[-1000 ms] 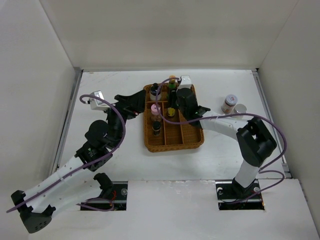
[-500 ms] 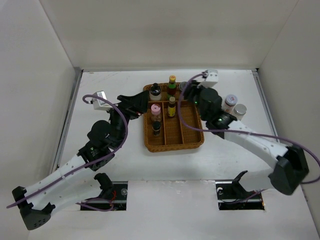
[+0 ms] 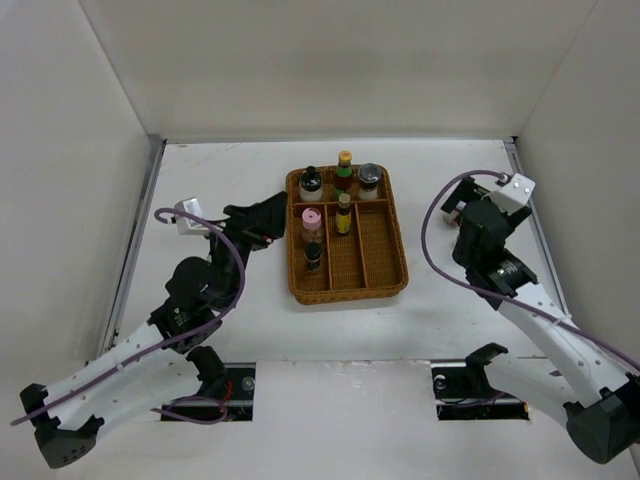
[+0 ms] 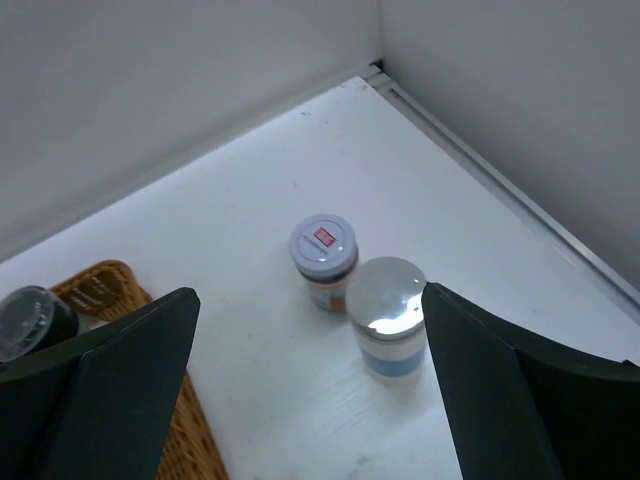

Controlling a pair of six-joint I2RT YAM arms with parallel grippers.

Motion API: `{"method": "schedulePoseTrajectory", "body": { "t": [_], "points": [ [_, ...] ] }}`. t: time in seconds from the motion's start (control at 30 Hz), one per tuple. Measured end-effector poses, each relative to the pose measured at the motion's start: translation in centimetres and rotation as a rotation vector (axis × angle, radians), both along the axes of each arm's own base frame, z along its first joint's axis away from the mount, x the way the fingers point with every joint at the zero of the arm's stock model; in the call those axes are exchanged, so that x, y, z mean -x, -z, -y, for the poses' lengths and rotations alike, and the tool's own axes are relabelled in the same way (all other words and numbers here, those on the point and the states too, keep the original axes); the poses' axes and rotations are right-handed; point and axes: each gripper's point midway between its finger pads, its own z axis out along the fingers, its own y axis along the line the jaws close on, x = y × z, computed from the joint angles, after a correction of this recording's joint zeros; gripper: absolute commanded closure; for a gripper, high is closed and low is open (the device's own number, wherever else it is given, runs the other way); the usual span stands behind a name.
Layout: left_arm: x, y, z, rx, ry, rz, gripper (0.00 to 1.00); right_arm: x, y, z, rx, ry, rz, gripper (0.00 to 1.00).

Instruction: Organize the condiment bottles

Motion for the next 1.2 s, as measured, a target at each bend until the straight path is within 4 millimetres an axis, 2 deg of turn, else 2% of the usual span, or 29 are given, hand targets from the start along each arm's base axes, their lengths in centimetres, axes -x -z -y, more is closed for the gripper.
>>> {"method": "schedulePoseTrajectory", "body": {
  "t": [0.07,0.13,0.23,0.4,0.47,0.53,0.63,0.77,0.93,1.0,1.1,1.2],
  "points": [
    [-0.2,2.0,-1.0,-0.016,-0.038,-0.017,0.00,0.5,0.6,0.9,0.012,0.021,-0.031,0.00],
    [-0.8,4.9,-2.3,-0.050,-0.090,-0.047,0.00,0.8,1.5,1.9,0.017,0.044,-0.061,0.00],
    [-2.3,10.2,-4.8,-0.129,-0.197,-0.120,0.00,0.8,4.3,3.2,0.024,0.075,-0.141,0.00],
    [-4.3,16.0,-8.4,-0.219,-0.316,-0.222,0.00,-0.7,9.1,4.8,0.016,0.109,-0.288,0.00],
    [-4.7,17.6,-8.7,-0.236,-0.321,-0.248,0.00,-1.2,10.7,4.8,0.017,0.105,-0.335,0.00],
    [-5.0,19.0,-8.2,-0.258,-0.298,-0.275,0.00,-1.5,11.9,4.7,0.015,0.097,-0.373,0.00],
    [-5.4,20.0,-7.3,-0.277,-0.263,-0.296,0.00,-2.0,13.4,4.9,0.004,0.094,-0.411,0.00],
    [-5.6,19.9,-6.8,-0.267,-0.241,-0.286,0.00,-3.0,14.7,5.7,-0.025,0.100,-0.425,0.03],
    [-5.9,20.1,-6.8,-0.261,-0.241,-0.282,0.00,-4.7,14.7,6.6,-0.051,0.094,-0.382,0.41],
    [-6.0,20.2,-6.9,-0.258,-0.245,-0.280,0.00,-4.7,14.5,6.4,-0.047,0.087,-0.360,0.45],
    [-6.0,20.5,-7.0,-0.259,-0.246,-0.282,0.00,-3.9,13.7,5.1,-0.007,0.054,-0.340,0.49],
    [-6.2,20.9,-7.1,-0.266,-0.252,-0.293,0.00,-2.5,10.9,1.8,0.057,-0.033,-0.278,0.51]
  ]
}}
